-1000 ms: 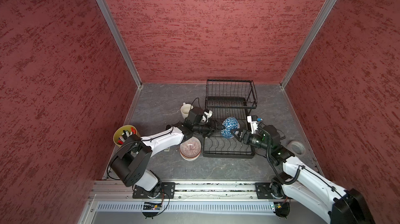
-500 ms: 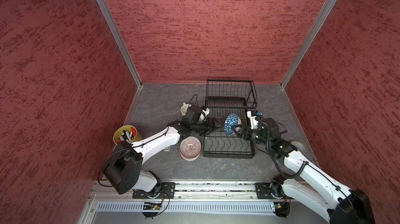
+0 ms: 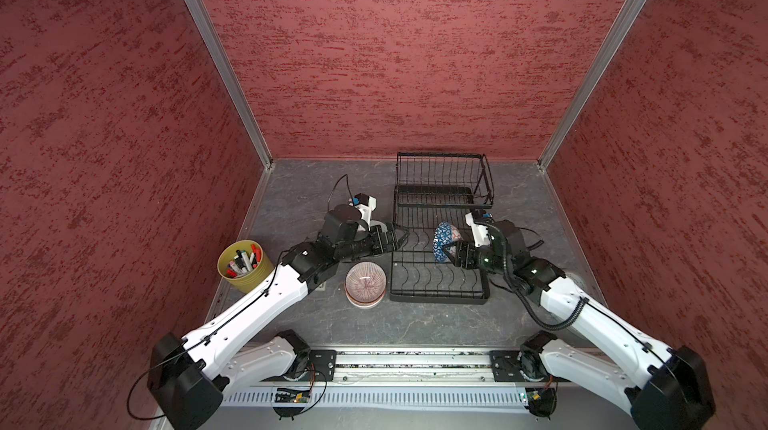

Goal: Load the bowls into the dish rack
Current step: 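Open and withdraw the left gripper while the right carries the bowl over the rack, then lower the red-diamond bowl rim-down into the rack with the right gripper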

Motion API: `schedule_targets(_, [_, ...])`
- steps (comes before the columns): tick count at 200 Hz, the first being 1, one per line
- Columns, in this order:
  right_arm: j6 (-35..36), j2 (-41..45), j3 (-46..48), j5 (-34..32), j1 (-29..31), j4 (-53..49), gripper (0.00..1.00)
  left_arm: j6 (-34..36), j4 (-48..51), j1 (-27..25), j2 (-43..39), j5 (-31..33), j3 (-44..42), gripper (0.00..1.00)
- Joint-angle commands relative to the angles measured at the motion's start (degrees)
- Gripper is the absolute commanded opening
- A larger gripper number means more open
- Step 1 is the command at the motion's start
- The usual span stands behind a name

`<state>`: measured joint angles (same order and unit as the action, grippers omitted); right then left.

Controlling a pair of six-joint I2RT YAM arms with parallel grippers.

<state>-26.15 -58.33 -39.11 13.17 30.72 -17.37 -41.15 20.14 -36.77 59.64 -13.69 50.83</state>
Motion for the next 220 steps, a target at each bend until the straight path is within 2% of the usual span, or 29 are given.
schedule_targets(1, [3.63, -1.22, -4.45, -4.62, 2.06, -2.02, 0.56, 1.73, 3.06, 1.73, -2.54, 2.79, -2.44, 1.0])
schedule_targets(75, [8.7, -8.65, -12.54, -17.03, 7.59, -10.09, 0.56, 1.19, 3.88, 5.66, -7.31, 2.09, -6.4, 1.0])
schedule_targets(123, [9.9, -11.99, -13.66, -24.41, 10.01, -9.88, 0.55, 1.24, 4.47, 7.82, -8.94, 1.65, -7.77, 1.0])
schedule_targets(176, [13.51, -16.0, -15.44, -35.54, 14.51, -9.35, 0.55, 1.25, 4.9, 9.7, -10.11, 1.16, -8.72, 1.0])
schedule_targets(220, [17.15, -18.59, -16.41, -42.32, 17.23, -8.4, 0.54, 1.42, 5.27, 11.0, -10.72, 0.82, -9.24, 1.0])
